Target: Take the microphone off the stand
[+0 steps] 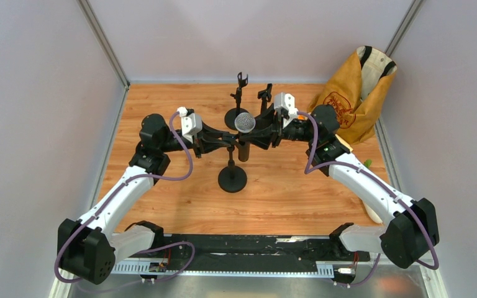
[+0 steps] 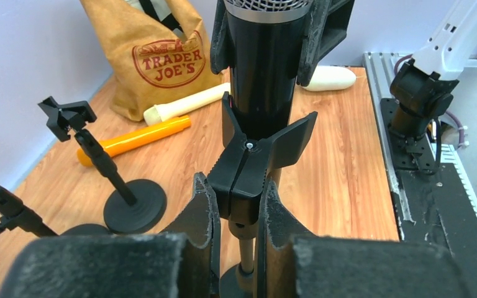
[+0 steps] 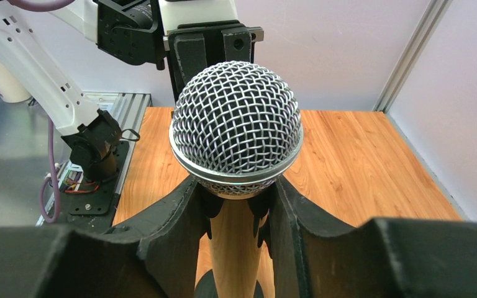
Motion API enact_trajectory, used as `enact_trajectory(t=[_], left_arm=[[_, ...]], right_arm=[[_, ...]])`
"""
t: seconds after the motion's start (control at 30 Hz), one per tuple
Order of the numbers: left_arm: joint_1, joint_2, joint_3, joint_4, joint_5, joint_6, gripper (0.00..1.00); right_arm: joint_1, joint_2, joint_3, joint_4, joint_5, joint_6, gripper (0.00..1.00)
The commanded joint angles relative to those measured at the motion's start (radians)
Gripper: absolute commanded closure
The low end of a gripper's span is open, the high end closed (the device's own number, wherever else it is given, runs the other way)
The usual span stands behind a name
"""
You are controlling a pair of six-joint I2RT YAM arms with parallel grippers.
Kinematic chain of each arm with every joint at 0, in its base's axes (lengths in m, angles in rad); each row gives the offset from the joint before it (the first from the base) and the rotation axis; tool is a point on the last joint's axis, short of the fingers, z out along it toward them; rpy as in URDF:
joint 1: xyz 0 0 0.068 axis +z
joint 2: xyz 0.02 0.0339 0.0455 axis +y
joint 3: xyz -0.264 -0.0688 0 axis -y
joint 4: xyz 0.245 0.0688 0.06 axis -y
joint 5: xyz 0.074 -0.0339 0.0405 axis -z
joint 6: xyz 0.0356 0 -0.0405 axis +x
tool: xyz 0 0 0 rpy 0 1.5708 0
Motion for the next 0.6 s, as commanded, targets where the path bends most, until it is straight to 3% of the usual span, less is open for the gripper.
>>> enact_trajectory(t=[0.0,0.3,0.57], left_arm=[[-0.003,-0.003,-0.011,0.070,-0.002,-0.009,1.00],[-0.002,0.000,-0.037,0.115,-0.034,-0.038,1.00],[-0.003,0.009,-0.049,0.133,-0.043,-0.047,1.00]], right_arm=[[0.003,-0.031,0.005,-0.005,-0.008,-0.036,0.83],[-0.027,-0.066,0.066,-0.148,-0.001,-0.141,0.86],[-0.103,-0.118,0.169,-0.373,-0.006,-0.280,0.90]])
